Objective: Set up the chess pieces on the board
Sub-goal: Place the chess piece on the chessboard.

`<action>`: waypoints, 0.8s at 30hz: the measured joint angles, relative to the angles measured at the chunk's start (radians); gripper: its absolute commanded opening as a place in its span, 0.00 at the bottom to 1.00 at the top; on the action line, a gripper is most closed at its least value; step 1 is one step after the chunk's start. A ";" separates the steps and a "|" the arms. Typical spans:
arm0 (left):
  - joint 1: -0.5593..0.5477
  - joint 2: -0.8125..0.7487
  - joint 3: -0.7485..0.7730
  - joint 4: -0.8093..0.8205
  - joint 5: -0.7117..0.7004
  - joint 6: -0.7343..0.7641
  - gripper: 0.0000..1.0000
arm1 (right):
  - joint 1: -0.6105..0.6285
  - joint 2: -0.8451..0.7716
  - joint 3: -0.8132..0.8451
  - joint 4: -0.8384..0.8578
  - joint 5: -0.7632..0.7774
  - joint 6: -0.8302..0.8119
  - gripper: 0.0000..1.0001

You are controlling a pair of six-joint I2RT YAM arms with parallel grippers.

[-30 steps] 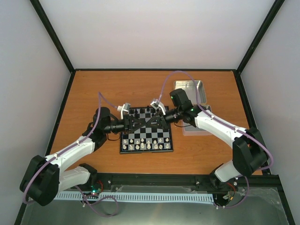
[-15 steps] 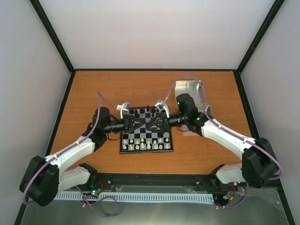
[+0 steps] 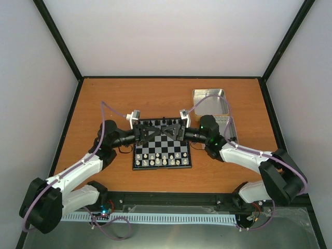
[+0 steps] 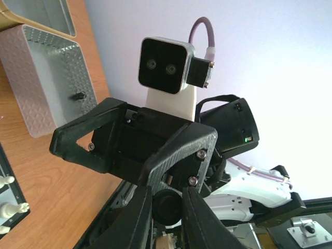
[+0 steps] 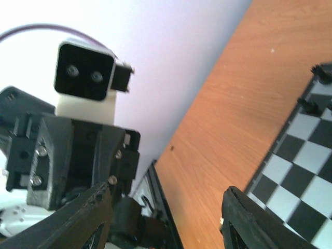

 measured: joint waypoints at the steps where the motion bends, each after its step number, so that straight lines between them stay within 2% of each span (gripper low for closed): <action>1: 0.000 -0.006 0.000 0.010 -0.001 -0.012 0.07 | 0.004 0.004 0.000 0.031 0.011 0.024 0.57; 6: 0.000 -0.016 -0.002 0.018 -0.024 -0.052 0.08 | 0.016 0.005 -0.010 0.167 0.041 0.101 0.51; 12: 0.000 -0.019 -0.003 0.019 -0.049 -0.080 0.08 | 0.019 -0.001 -0.064 0.240 0.081 0.152 0.48; 24: 0.000 -0.021 -0.007 0.048 -0.057 -0.117 0.09 | 0.042 0.036 -0.066 0.406 0.003 0.195 0.29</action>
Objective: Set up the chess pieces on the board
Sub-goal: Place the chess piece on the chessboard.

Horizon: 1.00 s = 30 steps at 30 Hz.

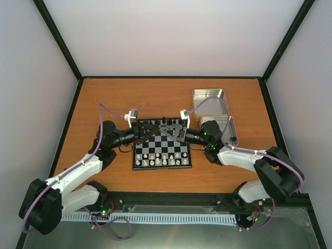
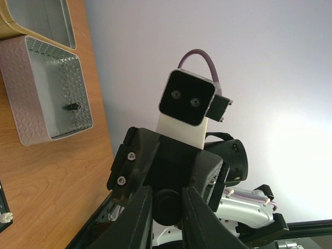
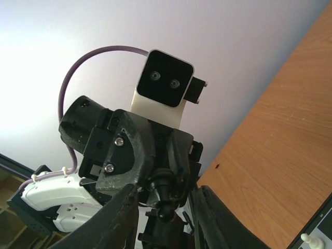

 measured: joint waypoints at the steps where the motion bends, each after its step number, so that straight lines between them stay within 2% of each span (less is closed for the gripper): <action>1: 0.000 0.000 0.000 0.003 0.000 -0.002 0.08 | 0.000 0.006 0.000 0.004 -0.003 0.002 0.26; 7: 0.000 0.000 -0.003 0.008 0.000 -0.003 0.08 | 0.001 0.018 0.002 0.018 -0.006 0.014 0.09; 11: 0.000 0.000 -0.008 0.014 -0.003 -0.008 0.09 | 0.002 0.017 0.002 0.018 -0.004 0.020 0.03; 12: 0.000 0.000 -0.008 0.015 -0.003 -0.009 0.12 | 0.002 0.014 0.002 0.016 -0.003 0.022 0.03; 16: 0.000 -0.002 -0.008 0.012 -0.014 0.004 0.51 | 0.003 -0.010 0.019 -0.059 0.005 0.009 0.03; 17: 0.000 -0.005 -0.007 -0.005 -0.023 0.020 0.54 | 0.003 -0.018 0.031 -0.096 0.011 -0.003 0.03; 20: 0.000 -0.039 0.010 -0.145 -0.089 0.106 0.64 | 0.003 -0.035 0.126 -0.334 0.046 -0.087 0.03; 23: 0.000 -0.085 0.065 -0.362 -0.249 0.241 0.70 | 0.003 -0.021 0.268 -0.628 0.106 -0.212 0.03; 27: 0.000 -0.143 0.145 -0.625 -0.534 0.429 0.71 | 0.004 0.115 0.530 -1.048 0.243 -0.409 0.03; 30: 0.000 -0.162 0.202 -0.794 -0.743 0.563 0.71 | 0.006 0.229 0.649 -1.285 0.355 -0.512 0.03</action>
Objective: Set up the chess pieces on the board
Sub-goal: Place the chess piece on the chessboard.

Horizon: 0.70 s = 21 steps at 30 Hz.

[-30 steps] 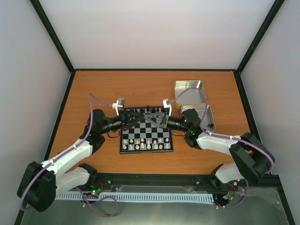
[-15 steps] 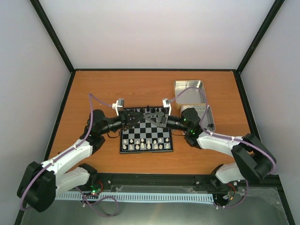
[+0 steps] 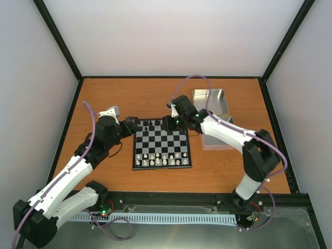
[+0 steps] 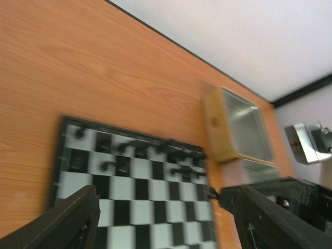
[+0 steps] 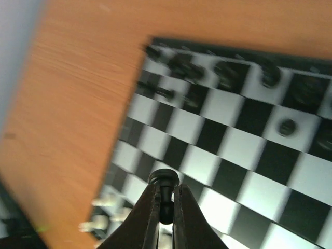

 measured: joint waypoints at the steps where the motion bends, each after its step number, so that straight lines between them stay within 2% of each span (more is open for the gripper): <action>1: 0.000 -0.002 0.014 -0.034 -0.047 0.033 0.72 | 0.002 0.034 0.027 -0.056 0.029 -0.026 0.03; 7: 0.000 -0.037 0.053 -0.170 -0.245 0.197 0.72 | 0.027 0.229 0.217 -0.322 0.200 -0.135 0.03; 13: 0.000 -0.058 0.053 -0.205 -0.293 0.264 0.72 | 0.055 0.371 0.397 -0.433 0.271 -0.175 0.03; 21: 0.000 -0.066 0.053 -0.211 -0.296 0.299 0.72 | 0.080 0.490 0.538 -0.513 0.303 -0.193 0.03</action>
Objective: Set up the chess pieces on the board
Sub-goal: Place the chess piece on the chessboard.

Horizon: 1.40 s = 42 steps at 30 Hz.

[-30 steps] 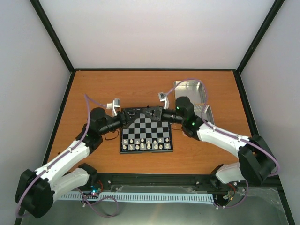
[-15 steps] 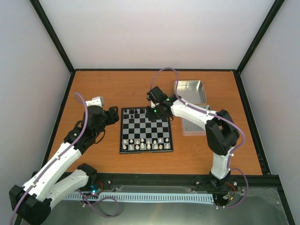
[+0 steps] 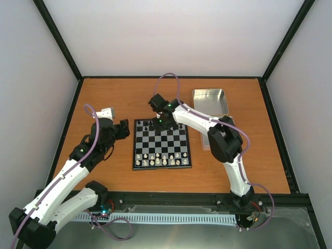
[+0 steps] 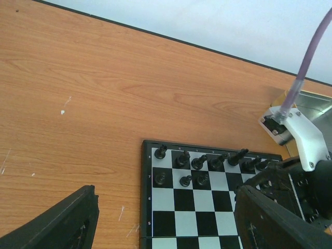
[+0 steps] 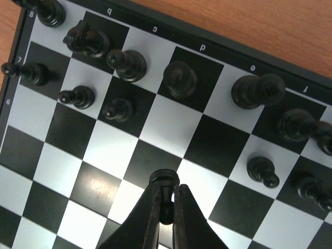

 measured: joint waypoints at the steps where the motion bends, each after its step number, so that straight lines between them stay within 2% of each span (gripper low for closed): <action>1: 0.000 0.000 0.000 0.000 0.000 0.003 0.72 | 0.000 0.012 0.015 -0.006 0.002 0.000 0.03; 8: 0.000 -0.005 -0.001 0.000 0.001 0.013 0.73 | 0.000 0.087 0.097 -0.040 0.024 0.000 0.03; 24: 0.000 -0.006 -0.016 0.000 0.008 0.013 0.73 | 0.002 0.155 0.163 -0.060 0.039 -0.001 0.06; 34: 0.000 -0.005 -0.016 0.000 0.011 0.013 0.73 | 0.002 0.160 0.172 -0.068 0.040 -0.006 0.24; 38: 0.000 0.000 -0.016 0.001 0.012 0.013 0.73 | 0.002 0.160 0.183 -0.079 0.042 -0.012 0.29; 42: 0.000 0.004 -0.016 0.001 0.013 0.014 0.73 | 0.002 0.160 0.198 -0.079 0.041 -0.019 0.29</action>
